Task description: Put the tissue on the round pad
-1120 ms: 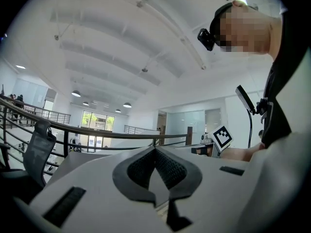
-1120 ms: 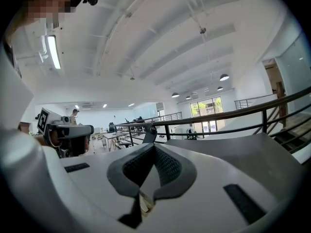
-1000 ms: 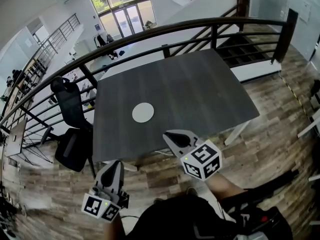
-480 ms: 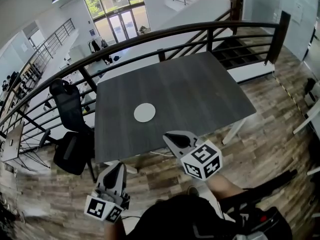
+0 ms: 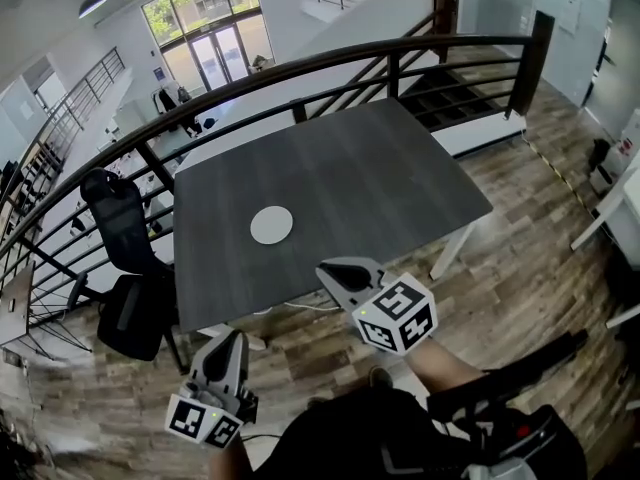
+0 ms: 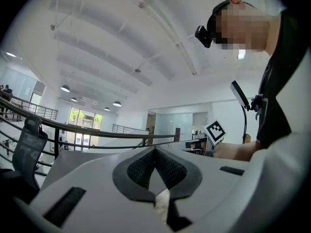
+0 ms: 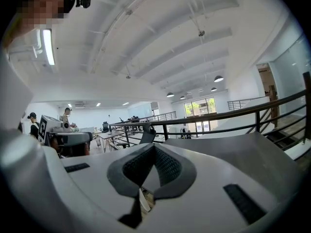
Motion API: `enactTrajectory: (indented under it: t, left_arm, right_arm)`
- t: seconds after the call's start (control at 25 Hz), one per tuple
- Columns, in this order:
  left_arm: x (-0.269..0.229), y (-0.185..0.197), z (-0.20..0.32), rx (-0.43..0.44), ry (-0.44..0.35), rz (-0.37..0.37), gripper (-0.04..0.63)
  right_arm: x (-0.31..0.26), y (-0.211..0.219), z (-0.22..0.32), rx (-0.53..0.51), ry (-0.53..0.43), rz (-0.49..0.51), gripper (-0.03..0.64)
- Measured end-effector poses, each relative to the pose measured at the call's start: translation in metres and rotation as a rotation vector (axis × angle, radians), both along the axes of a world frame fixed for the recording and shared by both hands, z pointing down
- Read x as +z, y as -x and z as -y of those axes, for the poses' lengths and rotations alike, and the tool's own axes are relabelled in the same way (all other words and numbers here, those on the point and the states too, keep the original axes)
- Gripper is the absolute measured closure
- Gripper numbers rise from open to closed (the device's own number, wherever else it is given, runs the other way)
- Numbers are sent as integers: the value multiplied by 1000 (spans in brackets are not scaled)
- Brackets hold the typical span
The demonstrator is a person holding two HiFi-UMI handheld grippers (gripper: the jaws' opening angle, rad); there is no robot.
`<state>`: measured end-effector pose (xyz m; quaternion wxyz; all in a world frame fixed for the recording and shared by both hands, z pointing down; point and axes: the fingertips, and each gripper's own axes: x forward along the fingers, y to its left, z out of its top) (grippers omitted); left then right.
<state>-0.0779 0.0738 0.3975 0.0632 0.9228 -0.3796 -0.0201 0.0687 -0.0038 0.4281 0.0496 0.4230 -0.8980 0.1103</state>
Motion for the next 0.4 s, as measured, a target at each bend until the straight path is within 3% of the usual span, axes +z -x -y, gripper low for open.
enactTrajectory:
  t: [0.4]
  left_arm:
    - [2,2,-6,4,-4,-4,592]
  right_arm:
    - [2,0,-11,16,0,-12,617]
